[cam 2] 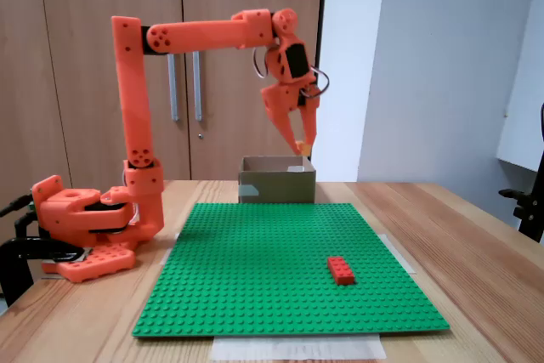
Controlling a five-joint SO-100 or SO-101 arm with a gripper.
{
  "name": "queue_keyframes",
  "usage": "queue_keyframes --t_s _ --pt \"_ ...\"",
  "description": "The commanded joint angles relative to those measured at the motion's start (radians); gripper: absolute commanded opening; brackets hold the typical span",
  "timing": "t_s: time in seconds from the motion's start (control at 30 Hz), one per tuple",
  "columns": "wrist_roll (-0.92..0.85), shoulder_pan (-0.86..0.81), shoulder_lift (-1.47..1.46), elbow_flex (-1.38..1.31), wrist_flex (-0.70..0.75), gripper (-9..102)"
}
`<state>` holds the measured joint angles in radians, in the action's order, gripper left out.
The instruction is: Pick the yellow lego block and put it in the box.
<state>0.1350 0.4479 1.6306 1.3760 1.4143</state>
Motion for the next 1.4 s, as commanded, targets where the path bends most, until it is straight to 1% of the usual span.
queue_keyframes --t_s 0.0,0.37,0.6,0.73,0.9,1.07,1.37 --pt "0.003 0.035 0.089 -0.006 0.011 -1" --pt "-0.067 0.190 0.213 0.000 -0.009 -1" --pt "-0.143 0.273 0.213 0.052 -0.107 -1" --pt "-0.178 0.334 0.193 0.078 -0.129 -1" --pt "-0.179 0.374 0.130 0.086 -0.146 -1" --pt "-0.176 0.376 0.014 0.071 -0.173 -1" --pt "-0.178 0.367 -0.199 -0.071 -0.195 -1"
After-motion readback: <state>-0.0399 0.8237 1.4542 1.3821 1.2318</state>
